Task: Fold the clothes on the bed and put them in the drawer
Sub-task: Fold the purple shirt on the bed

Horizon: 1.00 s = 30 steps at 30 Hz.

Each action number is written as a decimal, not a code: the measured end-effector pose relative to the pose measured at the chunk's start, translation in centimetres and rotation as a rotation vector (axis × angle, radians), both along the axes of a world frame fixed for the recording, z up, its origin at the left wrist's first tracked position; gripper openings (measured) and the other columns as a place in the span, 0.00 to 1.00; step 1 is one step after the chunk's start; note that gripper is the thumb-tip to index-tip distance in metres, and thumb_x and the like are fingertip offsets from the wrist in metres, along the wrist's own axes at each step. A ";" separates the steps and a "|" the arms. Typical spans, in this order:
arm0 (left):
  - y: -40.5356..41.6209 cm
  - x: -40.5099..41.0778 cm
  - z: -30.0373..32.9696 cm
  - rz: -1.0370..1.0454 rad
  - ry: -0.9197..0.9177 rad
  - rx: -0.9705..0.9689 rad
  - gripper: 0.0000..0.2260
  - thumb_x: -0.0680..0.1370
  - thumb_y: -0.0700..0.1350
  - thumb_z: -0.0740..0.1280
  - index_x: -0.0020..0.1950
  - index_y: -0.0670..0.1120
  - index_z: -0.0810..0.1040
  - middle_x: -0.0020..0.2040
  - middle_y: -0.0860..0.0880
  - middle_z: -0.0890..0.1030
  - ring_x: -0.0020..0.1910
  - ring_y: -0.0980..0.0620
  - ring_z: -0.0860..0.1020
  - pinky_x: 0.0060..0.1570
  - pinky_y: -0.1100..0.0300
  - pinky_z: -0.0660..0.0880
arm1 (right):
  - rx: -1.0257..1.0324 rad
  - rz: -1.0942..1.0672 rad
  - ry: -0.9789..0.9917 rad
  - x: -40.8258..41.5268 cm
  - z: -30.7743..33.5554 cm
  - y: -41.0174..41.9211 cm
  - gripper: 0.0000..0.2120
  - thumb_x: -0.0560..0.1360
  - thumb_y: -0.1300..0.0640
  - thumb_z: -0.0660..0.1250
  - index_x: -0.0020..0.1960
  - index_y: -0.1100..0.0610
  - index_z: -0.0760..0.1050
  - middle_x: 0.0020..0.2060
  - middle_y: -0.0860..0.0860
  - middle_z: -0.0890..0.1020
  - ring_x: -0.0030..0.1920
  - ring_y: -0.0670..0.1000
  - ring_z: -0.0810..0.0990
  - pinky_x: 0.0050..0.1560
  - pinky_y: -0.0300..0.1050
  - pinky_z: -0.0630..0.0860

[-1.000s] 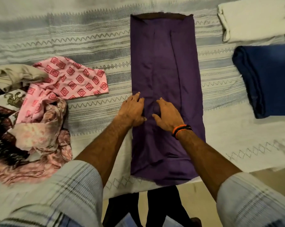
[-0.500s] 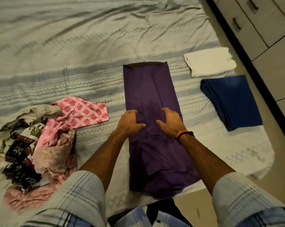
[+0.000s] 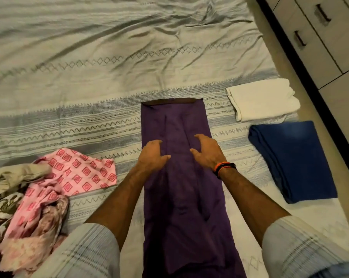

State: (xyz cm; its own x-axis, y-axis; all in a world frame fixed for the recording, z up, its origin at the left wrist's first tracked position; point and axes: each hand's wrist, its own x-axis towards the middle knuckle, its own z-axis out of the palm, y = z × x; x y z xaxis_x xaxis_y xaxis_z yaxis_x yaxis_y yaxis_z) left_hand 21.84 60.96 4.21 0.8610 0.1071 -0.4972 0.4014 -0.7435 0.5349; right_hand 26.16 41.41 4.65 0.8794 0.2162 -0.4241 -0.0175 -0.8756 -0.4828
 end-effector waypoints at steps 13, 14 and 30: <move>6.4 14.4 -11.7 0.279 -0.020 0.190 0.30 0.71 0.51 0.76 0.68 0.39 0.72 0.63 0.37 0.76 0.62 0.36 0.75 0.62 0.45 0.74 | -0.048 -0.137 -0.043 15.2 -10.8 1.5 0.27 0.75 0.55 0.70 0.71 0.63 0.68 0.64 0.62 0.76 0.65 0.62 0.73 0.66 0.51 0.69; 6.8 15.1 -12.3 0.340 -0.015 0.186 0.32 0.71 0.51 0.76 0.69 0.38 0.70 0.64 0.36 0.74 0.63 0.36 0.74 0.63 0.45 0.73 | -0.053 -0.173 -0.057 16.1 -11.5 1.4 0.28 0.75 0.55 0.70 0.71 0.64 0.67 0.65 0.63 0.75 0.66 0.63 0.72 0.66 0.52 0.68; 10.2 21.9 -18.1 0.674 -0.002 -0.142 0.23 0.60 0.49 0.83 0.53 0.47 0.85 0.49 0.49 0.85 0.48 0.51 0.83 0.54 0.55 0.81 | 0.026 -0.540 0.052 23.8 -17.0 1.0 0.21 0.58 0.50 0.84 0.46 0.51 0.79 0.49 0.50 0.81 0.55 0.51 0.80 0.59 0.46 0.77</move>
State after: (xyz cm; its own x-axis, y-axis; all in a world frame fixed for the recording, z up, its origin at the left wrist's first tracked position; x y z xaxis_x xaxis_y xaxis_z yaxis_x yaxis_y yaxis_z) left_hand 43.73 71.17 -13.89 0.6305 0.5532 -0.5445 0.7503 -0.2545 0.6102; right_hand 49.99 42.46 -12.31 0.8461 -0.2498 -0.4708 -0.4863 -0.7232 -0.4904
